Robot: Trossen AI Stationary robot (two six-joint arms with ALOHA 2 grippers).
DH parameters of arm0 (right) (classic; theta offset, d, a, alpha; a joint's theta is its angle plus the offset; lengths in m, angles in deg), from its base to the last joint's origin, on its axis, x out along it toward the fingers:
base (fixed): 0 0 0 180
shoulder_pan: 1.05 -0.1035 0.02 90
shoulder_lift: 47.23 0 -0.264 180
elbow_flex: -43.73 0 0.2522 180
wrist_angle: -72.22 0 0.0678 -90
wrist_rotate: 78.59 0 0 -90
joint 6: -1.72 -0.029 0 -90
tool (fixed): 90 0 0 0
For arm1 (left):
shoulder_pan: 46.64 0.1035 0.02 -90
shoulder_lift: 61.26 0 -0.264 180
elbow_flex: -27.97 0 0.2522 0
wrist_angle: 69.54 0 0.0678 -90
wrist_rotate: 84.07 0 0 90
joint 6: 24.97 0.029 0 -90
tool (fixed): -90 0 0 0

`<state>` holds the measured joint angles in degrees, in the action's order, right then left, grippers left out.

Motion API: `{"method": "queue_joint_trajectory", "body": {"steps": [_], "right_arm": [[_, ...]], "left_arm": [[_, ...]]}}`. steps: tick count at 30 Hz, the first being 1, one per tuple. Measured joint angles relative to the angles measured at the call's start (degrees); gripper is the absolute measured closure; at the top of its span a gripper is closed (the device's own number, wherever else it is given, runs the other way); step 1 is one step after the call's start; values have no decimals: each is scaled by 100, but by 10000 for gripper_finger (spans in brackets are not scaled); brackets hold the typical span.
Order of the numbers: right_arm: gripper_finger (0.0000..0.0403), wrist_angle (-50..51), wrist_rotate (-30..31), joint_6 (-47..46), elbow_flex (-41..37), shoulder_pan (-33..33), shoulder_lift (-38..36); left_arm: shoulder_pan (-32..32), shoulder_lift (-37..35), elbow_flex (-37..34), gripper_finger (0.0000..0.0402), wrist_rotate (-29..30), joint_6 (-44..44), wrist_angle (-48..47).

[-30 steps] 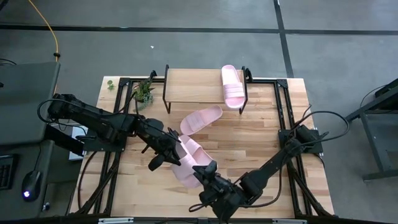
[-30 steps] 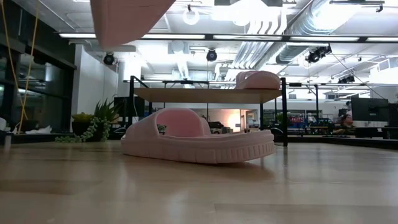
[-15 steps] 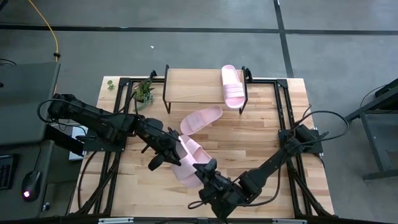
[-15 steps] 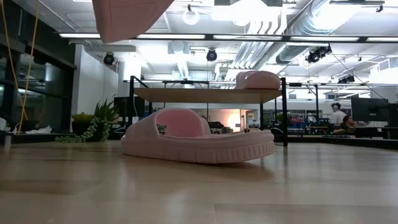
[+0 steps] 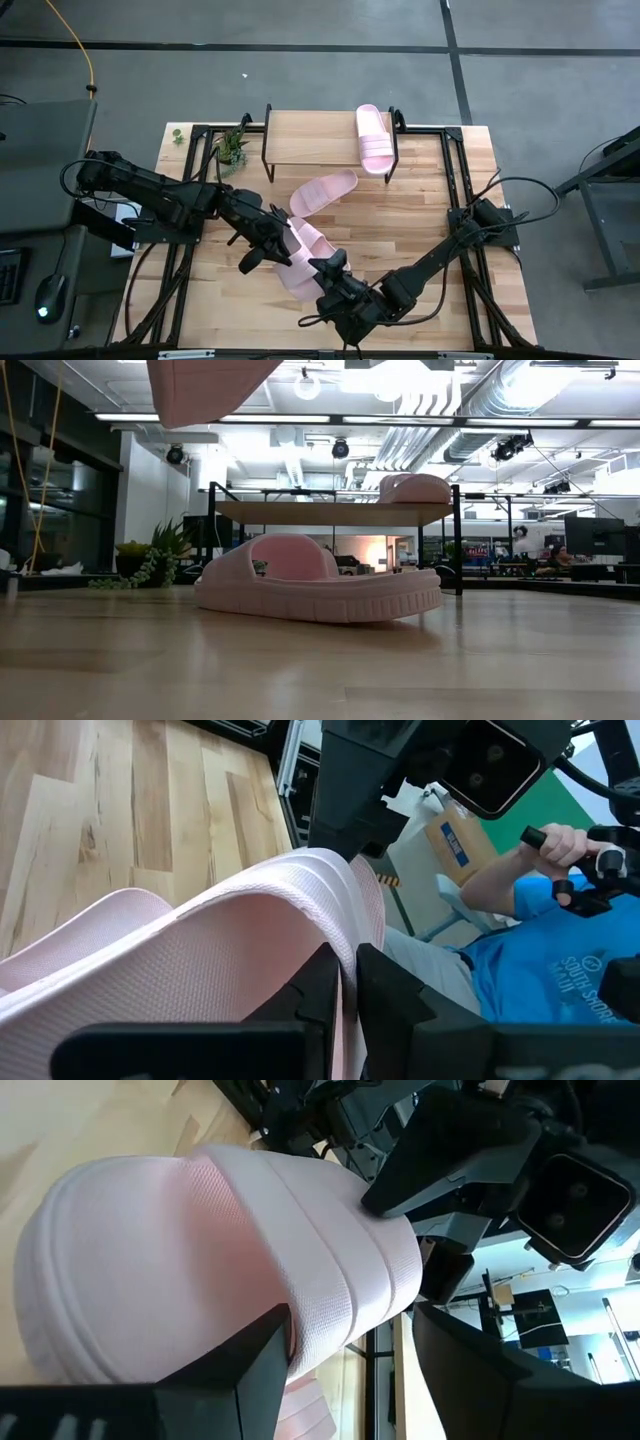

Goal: Pick and place slides into the shelf
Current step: Put the pink slide on the shelf

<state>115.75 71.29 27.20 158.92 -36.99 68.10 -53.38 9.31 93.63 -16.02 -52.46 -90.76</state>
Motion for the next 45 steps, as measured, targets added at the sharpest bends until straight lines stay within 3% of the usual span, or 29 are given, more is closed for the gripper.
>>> {"method": "queue_joint_trajectory", "body": {"steps": [11, 29, 39, 45], "right_arm": [[305, -55, -91, 1, -2, 6, 2], [303, -165, -179, -248, -2, 103, 2], [395, -185, -138, -429, -2, 107, 2], [399, -193, -142, -469, -2, 109, 2]], "left_arm": [[0, 0, 0, 374, -13, 0, 81], [0, 0, 0, 373, -15, -11, 122], [-2, 0, 0, 373, -17, 11, 122], [-2, 0, 0, 373, -7, 279, 120]]}}
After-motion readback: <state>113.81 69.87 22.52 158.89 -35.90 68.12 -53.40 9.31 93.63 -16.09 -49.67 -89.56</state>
